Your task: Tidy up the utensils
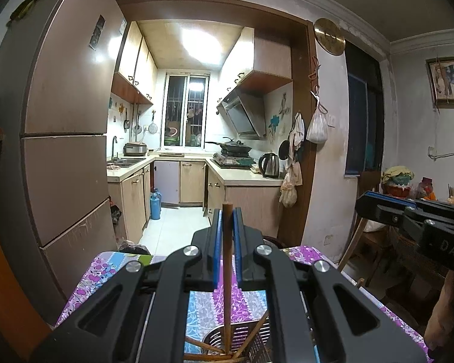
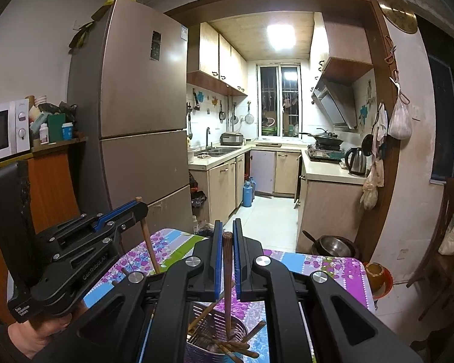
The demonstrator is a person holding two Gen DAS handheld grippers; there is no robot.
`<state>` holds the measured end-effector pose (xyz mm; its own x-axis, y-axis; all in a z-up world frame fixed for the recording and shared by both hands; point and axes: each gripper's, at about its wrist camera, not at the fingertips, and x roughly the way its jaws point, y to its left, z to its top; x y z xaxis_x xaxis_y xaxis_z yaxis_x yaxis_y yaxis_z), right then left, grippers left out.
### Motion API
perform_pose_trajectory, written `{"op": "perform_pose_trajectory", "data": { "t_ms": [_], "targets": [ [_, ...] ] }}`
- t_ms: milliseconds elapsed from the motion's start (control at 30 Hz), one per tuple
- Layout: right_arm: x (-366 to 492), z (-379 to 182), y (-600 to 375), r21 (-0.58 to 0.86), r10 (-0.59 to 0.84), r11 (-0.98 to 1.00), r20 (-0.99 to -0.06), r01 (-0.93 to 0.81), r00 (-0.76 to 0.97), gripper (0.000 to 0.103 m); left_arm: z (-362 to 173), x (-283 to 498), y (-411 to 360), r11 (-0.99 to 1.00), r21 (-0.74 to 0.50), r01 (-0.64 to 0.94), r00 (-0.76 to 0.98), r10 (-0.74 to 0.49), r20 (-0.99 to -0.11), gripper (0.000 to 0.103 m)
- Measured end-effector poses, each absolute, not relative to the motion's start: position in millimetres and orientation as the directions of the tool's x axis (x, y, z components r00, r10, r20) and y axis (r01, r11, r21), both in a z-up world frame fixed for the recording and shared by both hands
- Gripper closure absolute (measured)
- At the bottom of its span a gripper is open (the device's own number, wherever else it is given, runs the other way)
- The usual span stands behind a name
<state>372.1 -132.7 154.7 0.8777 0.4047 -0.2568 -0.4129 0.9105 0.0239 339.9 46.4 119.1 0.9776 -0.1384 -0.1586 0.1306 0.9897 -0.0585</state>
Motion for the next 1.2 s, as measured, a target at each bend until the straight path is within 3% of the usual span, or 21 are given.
{"op": "perform_pose_trajectory", "data": {
  "t_ms": [133,167,200,233,333,567,667,733,900,1067,1200],
  "targets": [
    [372.4,153.2,-132.8,0.024,0.404,0.911,-0.254,-0.412,0.878,0.095,118.5,341.0,45.4,0.989,-0.052,0.135,0.977,-0.142,-0.162,0.093],
    [371.9,153.3,-132.7,0.022,0.404,0.911,-0.255,-0.412,0.879,0.095,119.5,341.2,44.4,0.99,-0.049,0.135,0.977,-0.141,-0.161,0.088],
    [371.8,153.3,-132.4,0.022,0.405,0.91,-0.256,-0.413,0.878,0.095,119.3,339.9,44.2,0.99,-0.048,0.132,0.978,-0.138,-0.155,0.073],
    [371.0,153.5,-132.6,0.021,0.405,0.91,-0.254,-0.413,0.879,0.091,120.1,338.3,44.3,0.99,-0.048,0.129,0.98,-0.135,-0.146,0.06],
    [365.3,156.0,-134.5,0.024,0.404,0.912,-0.234,-0.41,0.884,0.07,125.6,333.7,44.2,0.991,-0.049,0.124,0.983,-0.129,-0.128,0.05],
    [330.8,168.0,-145.8,0.021,0.388,0.92,-0.172,-0.391,0.905,0.044,139.8,299.5,50.7,0.994,-0.048,0.102,0.992,-0.105,-0.072,0.034],
    [297.8,172.5,-155.4,0.023,0.383,0.923,-0.112,-0.383,0.917,0.03,143.0,268.0,60.2,0.996,-0.037,0.077,0.996,-0.078,-0.033,0.02],
    [274.9,171.7,-161.5,0.022,0.378,0.926,-0.074,-0.378,0.923,0.023,141.5,240.2,71.2,0.999,-0.028,0.037,0.999,-0.037,0.006,0.005],
    [207.2,150.9,-175.3,0.021,0.361,0.933,-0.004,-0.361,0.933,0.005,129.4,189.3,93.9,0.999,-0.026,-0.021,0.999,0.022,0.034,0.005],
    [158.6,116.2,-176.9,0.025,0.329,0.944,-0.007,-0.329,0.944,0.005,102.9,148.9,104.6,0.995,-0.06,-0.076,0.997,0.076,-0.003,0.005],
    [131.9,86.1,-169.5,0.035,0.303,0.953,-0.056,-0.302,0.951,0.005,80.6,131.8,100.0,0.997,-0.059,-0.048,0.997,0.045,-0.055,0.005]
  ]
}}
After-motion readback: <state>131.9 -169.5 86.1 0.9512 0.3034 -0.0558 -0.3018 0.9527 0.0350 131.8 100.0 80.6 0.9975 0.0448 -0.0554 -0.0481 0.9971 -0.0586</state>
